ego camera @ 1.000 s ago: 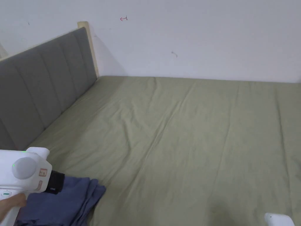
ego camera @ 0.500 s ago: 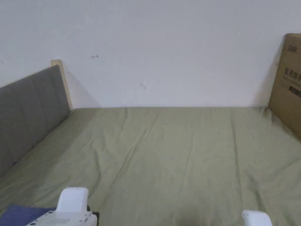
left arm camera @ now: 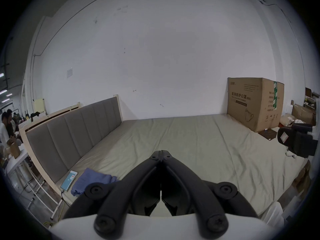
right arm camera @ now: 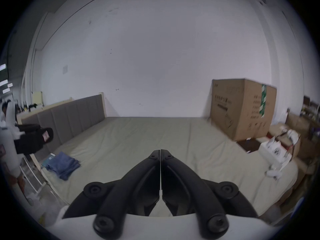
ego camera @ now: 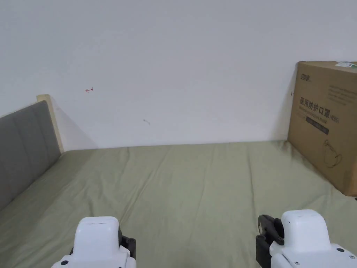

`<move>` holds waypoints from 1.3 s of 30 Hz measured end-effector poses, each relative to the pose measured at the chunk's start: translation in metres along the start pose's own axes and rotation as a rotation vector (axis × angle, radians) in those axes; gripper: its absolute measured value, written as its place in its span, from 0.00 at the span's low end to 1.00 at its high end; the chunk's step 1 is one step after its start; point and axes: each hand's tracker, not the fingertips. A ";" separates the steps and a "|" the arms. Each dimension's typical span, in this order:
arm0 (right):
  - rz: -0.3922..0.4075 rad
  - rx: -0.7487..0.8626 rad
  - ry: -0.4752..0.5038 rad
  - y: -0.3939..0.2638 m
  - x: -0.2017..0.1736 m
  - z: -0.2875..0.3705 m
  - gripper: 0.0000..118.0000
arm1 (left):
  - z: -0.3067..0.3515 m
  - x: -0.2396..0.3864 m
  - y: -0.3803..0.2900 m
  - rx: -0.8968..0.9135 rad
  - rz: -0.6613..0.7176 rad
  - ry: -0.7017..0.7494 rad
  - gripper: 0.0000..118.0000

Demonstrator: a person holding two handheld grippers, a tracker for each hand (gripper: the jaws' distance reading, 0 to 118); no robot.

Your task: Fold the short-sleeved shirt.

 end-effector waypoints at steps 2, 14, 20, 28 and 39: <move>0.028 -0.002 -0.008 0.002 -0.002 0.003 0.00 | -0.001 0.007 0.002 0.015 -0.026 0.008 0.00; 0.028 0.068 -0.011 0.021 0.003 0.010 0.01 | 0.004 0.023 0.014 0.081 -0.024 -0.051 0.00; 0.030 0.072 -0.004 0.027 0.002 0.009 0.81 | 0.002 0.016 0.018 0.087 0.050 -0.083 0.56; 0.074 0.080 -0.035 0.021 0.000 0.002 1.00 | 0.005 0.014 0.018 0.111 0.017 -0.094 1.00; 0.070 0.055 -0.026 0.018 0.007 -0.003 1.00 | 0.008 0.007 0.029 0.049 0.104 -0.158 1.00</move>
